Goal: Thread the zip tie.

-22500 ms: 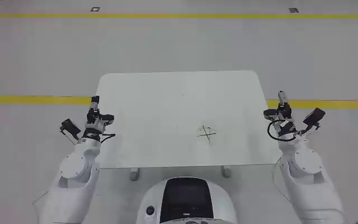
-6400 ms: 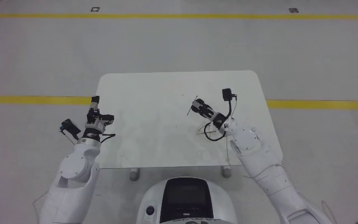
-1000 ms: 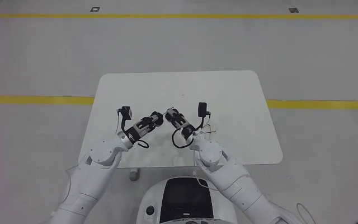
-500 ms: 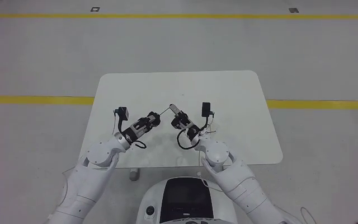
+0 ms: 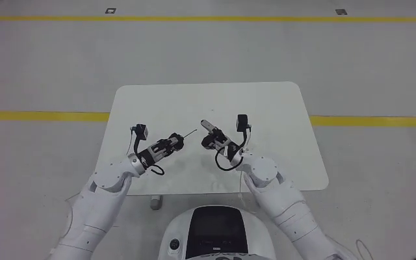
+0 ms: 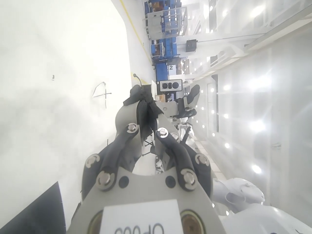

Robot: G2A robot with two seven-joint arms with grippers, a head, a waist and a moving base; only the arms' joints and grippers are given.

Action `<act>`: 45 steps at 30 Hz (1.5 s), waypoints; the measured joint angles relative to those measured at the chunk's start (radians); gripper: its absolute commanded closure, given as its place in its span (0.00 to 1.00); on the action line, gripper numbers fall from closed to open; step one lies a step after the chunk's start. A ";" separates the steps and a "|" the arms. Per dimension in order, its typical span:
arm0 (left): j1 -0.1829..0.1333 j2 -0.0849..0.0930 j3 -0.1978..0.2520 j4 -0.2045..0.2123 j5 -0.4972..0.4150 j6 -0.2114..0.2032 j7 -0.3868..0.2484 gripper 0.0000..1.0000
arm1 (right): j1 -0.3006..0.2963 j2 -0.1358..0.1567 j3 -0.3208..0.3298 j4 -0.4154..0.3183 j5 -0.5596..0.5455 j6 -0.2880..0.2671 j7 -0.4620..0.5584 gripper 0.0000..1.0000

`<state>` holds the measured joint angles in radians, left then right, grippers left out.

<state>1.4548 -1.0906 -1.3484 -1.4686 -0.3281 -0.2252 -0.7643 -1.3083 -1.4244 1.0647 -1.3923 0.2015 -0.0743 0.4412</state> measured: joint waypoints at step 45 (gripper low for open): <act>-0.039 0.050 -0.096 0.098 -0.116 -0.112 -0.412 1.00 | 0.184 0.001 -0.018 0.288 0.310 0.091 0.529 0.00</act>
<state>1.4158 -1.0403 -1.4441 -1.3707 -0.4444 -0.3368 -1.1761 -1.1244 -1.4230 1.0465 -1.1047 0.5110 0.0166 0.9700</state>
